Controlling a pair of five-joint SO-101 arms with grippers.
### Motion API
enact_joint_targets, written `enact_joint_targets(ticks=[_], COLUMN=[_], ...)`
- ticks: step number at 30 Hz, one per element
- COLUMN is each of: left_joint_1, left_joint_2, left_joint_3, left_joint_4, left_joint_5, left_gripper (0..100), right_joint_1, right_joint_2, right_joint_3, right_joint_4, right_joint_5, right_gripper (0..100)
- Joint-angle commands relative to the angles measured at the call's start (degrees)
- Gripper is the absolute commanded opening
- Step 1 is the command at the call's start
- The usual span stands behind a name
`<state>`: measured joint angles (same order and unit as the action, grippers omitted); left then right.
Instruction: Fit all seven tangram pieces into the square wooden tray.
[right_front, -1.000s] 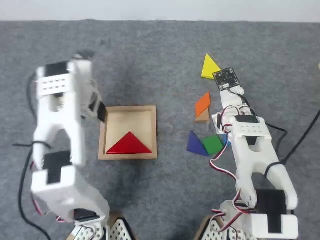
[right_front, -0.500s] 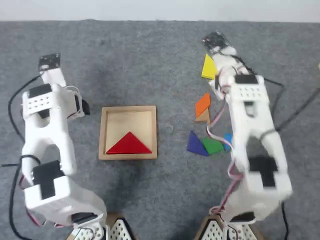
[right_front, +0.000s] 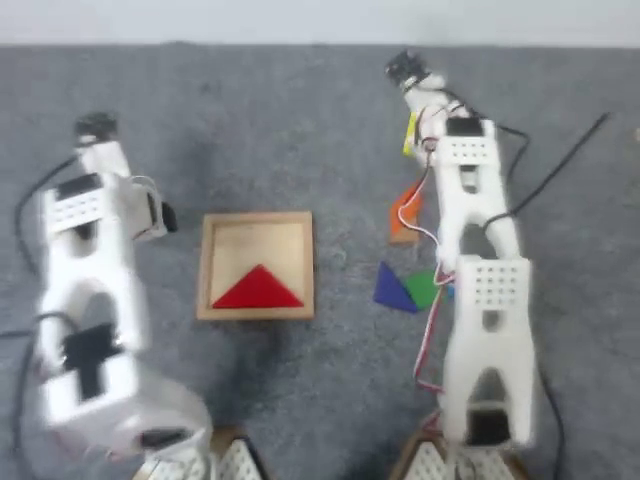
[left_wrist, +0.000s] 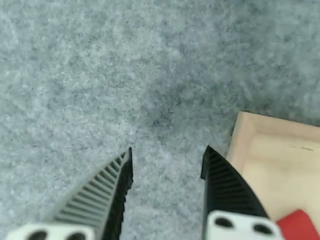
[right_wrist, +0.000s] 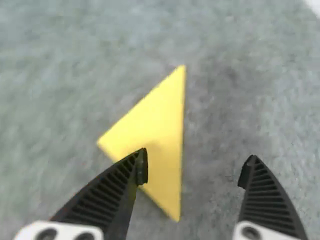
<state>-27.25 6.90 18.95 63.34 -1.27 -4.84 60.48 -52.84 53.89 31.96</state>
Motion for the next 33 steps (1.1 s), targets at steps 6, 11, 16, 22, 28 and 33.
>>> enact_joint_targets(ticks=[6,11,16,22,28,33], left_joint_1=[0.0,0.0,0.09,0.09,0.0,0.0], left_joint_2=[-3.08,-3.16,-3.16,-3.16,-3.69,-3.69], left_joint_3=[0.48,1.19,1.27,1.54,2.51,2.51], left_joint_4=[-2.29,-2.37,-2.73,-2.29,-2.29,-2.29], left_joint_5=[0.35,0.35,0.44,0.44,0.44,0.44], left_gripper=[22,22,22,22,22,22], right_joint_1=[-0.04,-0.57,-1.45,-1.1,-1.01,0.75], right_joint_2=[11.74,15.78,18.77,21.14,21.32,21.67], right_joint_3=[-21.1,-30.68,-38.24,-34.64,-33.14,-41.49], right_joint_4=[-0.84,2.86,2.51,5.93,19.65,35.56], right_joint_5=[-5.98,-10.99,-15.56,-4.4,9.14,15.3], right_gripper=[30.1,30.2,30.1,30.0,29.9,29.9])
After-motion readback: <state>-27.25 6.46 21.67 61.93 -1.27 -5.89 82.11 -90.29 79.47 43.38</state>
